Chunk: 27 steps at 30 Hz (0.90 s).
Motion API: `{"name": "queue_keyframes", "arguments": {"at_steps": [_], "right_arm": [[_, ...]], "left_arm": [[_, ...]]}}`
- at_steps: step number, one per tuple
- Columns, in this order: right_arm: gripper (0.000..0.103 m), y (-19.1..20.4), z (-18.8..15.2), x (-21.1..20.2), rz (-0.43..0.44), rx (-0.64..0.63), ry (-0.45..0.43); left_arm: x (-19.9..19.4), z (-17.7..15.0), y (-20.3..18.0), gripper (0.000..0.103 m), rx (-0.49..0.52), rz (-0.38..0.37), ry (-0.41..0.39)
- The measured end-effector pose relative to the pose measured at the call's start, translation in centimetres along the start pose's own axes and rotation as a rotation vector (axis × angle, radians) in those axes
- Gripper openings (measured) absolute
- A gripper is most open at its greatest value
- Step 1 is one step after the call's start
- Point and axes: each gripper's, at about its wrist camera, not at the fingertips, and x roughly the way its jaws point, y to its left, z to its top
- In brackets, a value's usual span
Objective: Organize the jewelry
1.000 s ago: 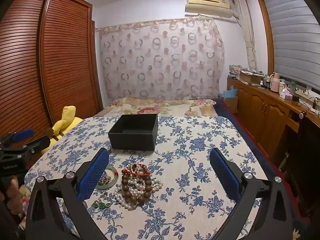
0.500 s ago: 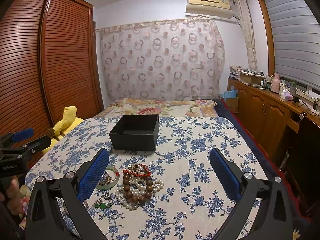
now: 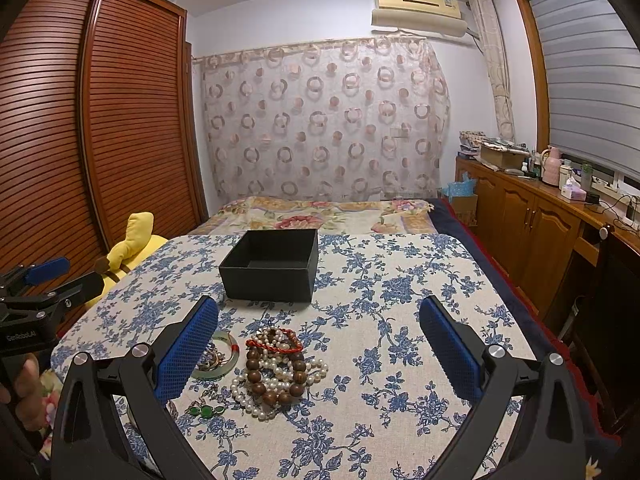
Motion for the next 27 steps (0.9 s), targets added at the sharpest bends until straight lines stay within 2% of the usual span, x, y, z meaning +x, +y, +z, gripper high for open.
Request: {"name": "queue_keyframes", "arguments": {"at_steps": [27], "right_arm": [[0.101,0.05,0.21,-0.32,0.000,-0.001,-0.001]], "left_arm": [[0.01,-0.02,-0.26,0.096,0.004,-0.002,-0.006]]}}
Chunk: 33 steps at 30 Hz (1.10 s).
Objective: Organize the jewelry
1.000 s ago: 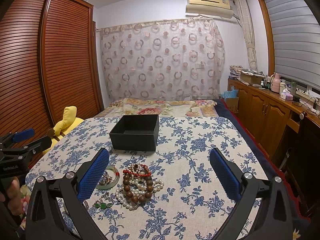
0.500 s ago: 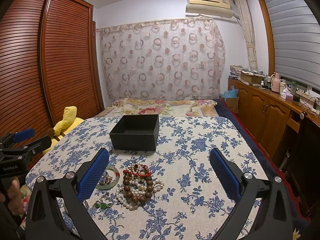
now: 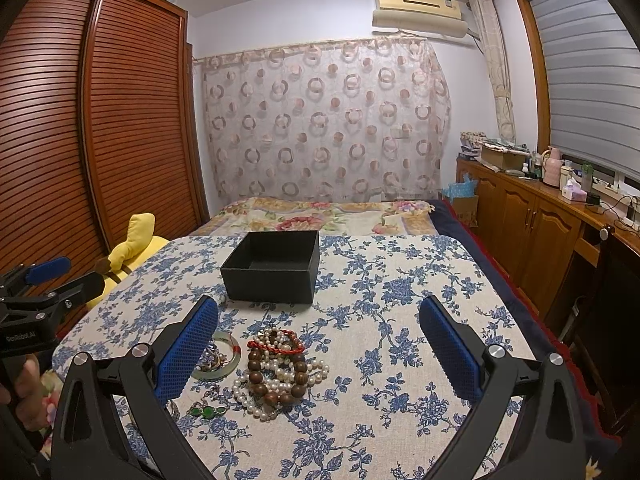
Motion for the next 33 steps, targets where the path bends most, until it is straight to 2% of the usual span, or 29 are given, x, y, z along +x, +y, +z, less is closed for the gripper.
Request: {"name": "queue_keyframes", "arguments": {"at_steps": [22,33], "right_arm": [[0.101,0.0,-0.2,0.1,0.002,0.001,0.001],[0.101,0.6,-1.2,0.4,0.056,-0.023,0.052]], "left_arm": [[0.1,0.0,-0.2,0.096,0.002,-0.001,0.003],[1.2,-2.0,0.8,0.096,0.013,-0.013,0.087]]}}
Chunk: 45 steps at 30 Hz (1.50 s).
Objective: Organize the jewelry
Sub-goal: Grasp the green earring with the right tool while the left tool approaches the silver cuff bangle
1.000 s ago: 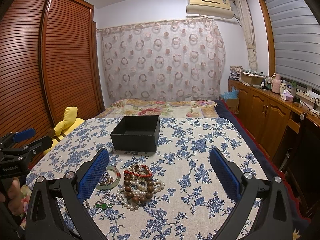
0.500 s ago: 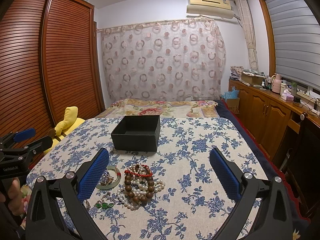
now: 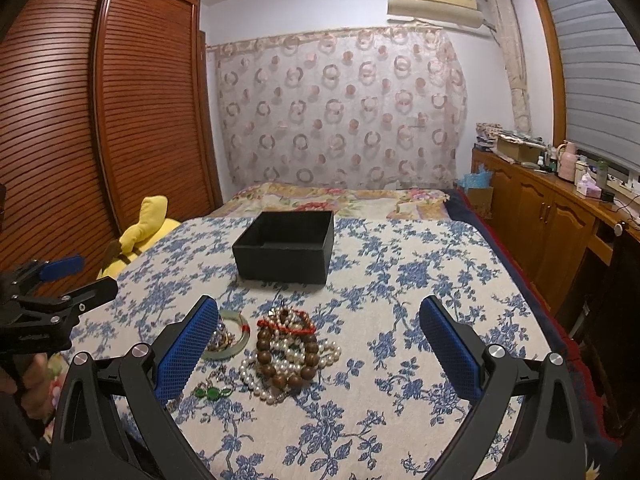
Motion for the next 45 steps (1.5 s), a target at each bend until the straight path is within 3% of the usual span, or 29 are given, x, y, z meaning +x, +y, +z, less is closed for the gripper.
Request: {"name": "queue_keyframes", "arguments": {"at_steps": [7,25,30,35,39,45], "right_arm": [[0.100,-0.3,-1.4,1.3,0.027,-0.009,0.049],[0.064,0.7,-4.5,4.6,0.145,-0.067,0.217],[0.064,1.0,-4.8,4.9,0.166,-0.076,0.239],[0.064,1.6,-4.9,5.0,0.193,-0.094,0.247],[0.064,2.2,-4.9,5.2,0.226,-0.113,0.260],[0.053,4.3,-5.3,5.8,0.308,-0.182,0.300]], "left_arm": [[1.2,-1.8,0.8,0.096,0.024,-0.030,0.071],[4.9,-6.6,-1.1,0.095,0.069,-0.191,0.286],[5.2,-7.0,-1.5,0.082,0.094,-0.206,0.302],[5.2,-7.3,-1.7,0.078,0.105,-0.213,0.300],[4.9,-7.3,-1.6,0.057,0.099,-0.258,0.293],[4.9,-7.3,-1.0,0.056,0.084,-0.260,0.286]]}}
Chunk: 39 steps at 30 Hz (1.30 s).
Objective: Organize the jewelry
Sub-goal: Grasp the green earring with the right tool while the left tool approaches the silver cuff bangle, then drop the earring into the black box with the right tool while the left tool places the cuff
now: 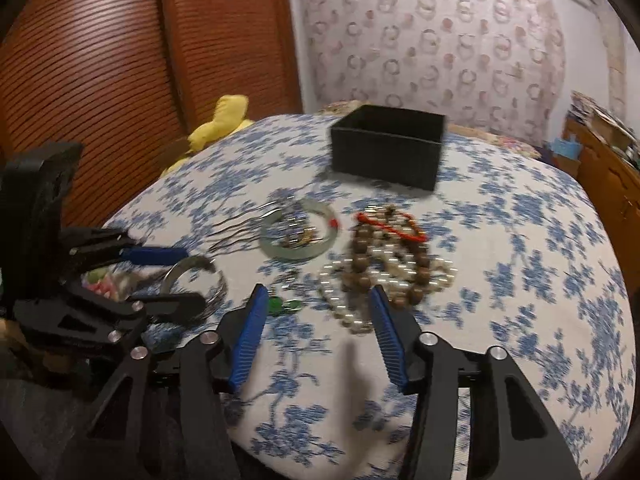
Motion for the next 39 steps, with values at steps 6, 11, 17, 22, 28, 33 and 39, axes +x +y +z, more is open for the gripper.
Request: {"name": "queue_keyframes", "arguments": {"at_steps": [6,11,17,22,28,33,39], "right_arm": [[0.043,1.4,0.6,1.8,0.083,-0.060,0.052],[0.041,1.9,1.3,3.3,0.122,-0.106,0.090],[0.040,2.2,1.5,4.8,0.136,-0.143,0.150],[0.040,2.4,1.3,4.5,0.126,-0.183,0.178],[0.034,2.5,0.6,3.8,0.094,-0.237,0.185],[0.013,2.1,0.6,3.7,0.084,-0.250,0.183],[0.012,2.0,0.8,3.6,0.067,-0.251,0.155]], "left_arm": [[-0.3,-0.2,1.2,0.056,-0.030,0.013,-0.007],[-0.4,-0.3,2.2,0.056,-0.057,0.022,-0.013],[-0.5,-0.3,2.4,0.056,-0.062,0.025,-0.018],[-0.5,-0.3,2.4,0.056,-0.061,0.028,-0.018],[-0.7,-0.3,2.6,0.056,-0.068,0.037,-0.026],[-1.2,0.1,2.7,0.056,-0.075,0.039,-0.050],[-1.5,1.2,2.6,0.056,-0.066,0.039,-0.077]]}}
